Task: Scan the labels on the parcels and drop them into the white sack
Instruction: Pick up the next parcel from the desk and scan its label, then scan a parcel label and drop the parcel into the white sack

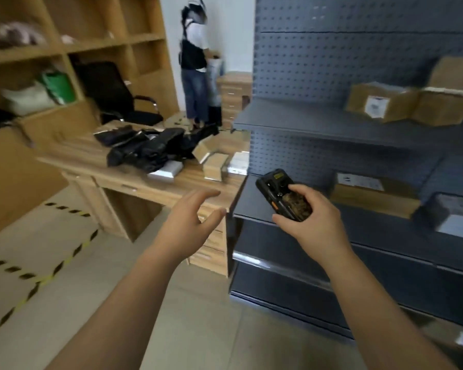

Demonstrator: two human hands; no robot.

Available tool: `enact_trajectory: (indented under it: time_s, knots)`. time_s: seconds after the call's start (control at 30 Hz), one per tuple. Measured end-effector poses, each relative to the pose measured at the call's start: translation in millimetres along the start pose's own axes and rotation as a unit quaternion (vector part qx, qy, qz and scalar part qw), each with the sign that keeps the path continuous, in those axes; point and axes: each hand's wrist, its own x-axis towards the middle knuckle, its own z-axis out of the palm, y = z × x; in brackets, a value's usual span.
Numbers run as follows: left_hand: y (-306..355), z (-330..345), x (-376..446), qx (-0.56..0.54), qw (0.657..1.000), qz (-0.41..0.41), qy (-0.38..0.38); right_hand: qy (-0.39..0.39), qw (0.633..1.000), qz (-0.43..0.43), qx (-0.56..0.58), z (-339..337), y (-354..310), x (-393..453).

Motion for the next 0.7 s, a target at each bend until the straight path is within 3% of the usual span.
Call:
enact_trajectory:
  time_s: [0.2,0.37,0.7]
  knots:
    - [-96,-95,-25,0.016,0.991,-0.101,0.088,-0.103,0.992,-0.076,0.02,125,-84,45]
    - [-174,-138,-34,0.047,0.976,-0.183,0.105,-0.167,0.975,-0.138,0.037,237,-120,81]
    - [-300,-254,59,0.108,0.941,-0.263,0.182,-0.236,0.938,-0.233,0.101,431,-209,211]
